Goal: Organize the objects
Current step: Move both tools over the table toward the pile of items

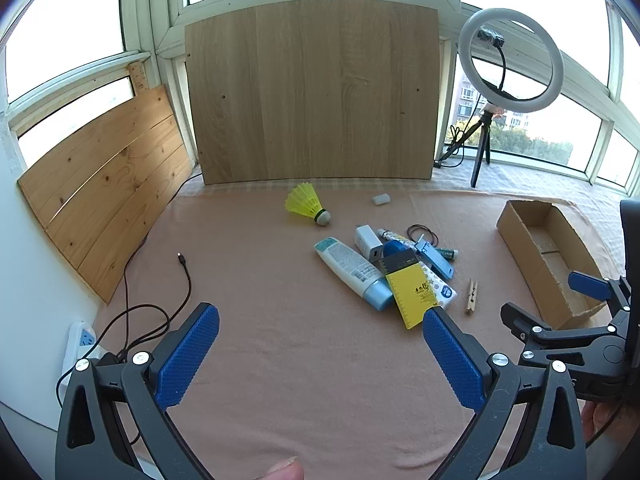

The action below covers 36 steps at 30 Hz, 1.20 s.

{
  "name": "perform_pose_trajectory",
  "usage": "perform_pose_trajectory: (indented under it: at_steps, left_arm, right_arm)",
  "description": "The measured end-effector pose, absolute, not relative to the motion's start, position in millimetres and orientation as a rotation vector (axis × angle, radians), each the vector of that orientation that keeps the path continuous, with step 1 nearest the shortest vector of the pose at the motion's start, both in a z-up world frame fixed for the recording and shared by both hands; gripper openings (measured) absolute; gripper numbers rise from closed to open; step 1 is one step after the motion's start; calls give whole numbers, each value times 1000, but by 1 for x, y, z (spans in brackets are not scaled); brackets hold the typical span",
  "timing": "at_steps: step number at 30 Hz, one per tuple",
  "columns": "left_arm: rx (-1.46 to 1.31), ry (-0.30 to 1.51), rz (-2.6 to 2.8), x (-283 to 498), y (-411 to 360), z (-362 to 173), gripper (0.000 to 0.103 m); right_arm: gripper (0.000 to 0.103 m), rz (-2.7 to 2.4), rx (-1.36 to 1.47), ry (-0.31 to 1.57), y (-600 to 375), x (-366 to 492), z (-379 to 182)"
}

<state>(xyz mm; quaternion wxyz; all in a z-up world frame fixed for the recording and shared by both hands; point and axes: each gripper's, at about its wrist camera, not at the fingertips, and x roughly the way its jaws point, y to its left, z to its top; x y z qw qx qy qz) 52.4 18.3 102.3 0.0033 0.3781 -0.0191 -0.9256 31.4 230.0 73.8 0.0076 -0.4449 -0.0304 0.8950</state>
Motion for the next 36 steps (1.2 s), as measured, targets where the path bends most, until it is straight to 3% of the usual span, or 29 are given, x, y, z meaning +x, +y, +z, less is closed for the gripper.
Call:
perform_pose_trajectory:
  at_steps: [17,26,32,36]
  left_arm:
    - [1263,-44,-2854,12,9,79,103]
    - [1435,152,-2780,1,-11,24,103]
    - [1509,343,-2754,11,-40,-1,103]
    - [1489,327,-2806,18,-59,0,103]
  right_arm:
    - [103,2776,-1447,-105,225,-1,53]
    - [103,2738,-1519,-58,234,-5,41]
    - [103,2727,-1413,-29,232,12,52]
    - [103,2725,-1351,-5,217,20,58]
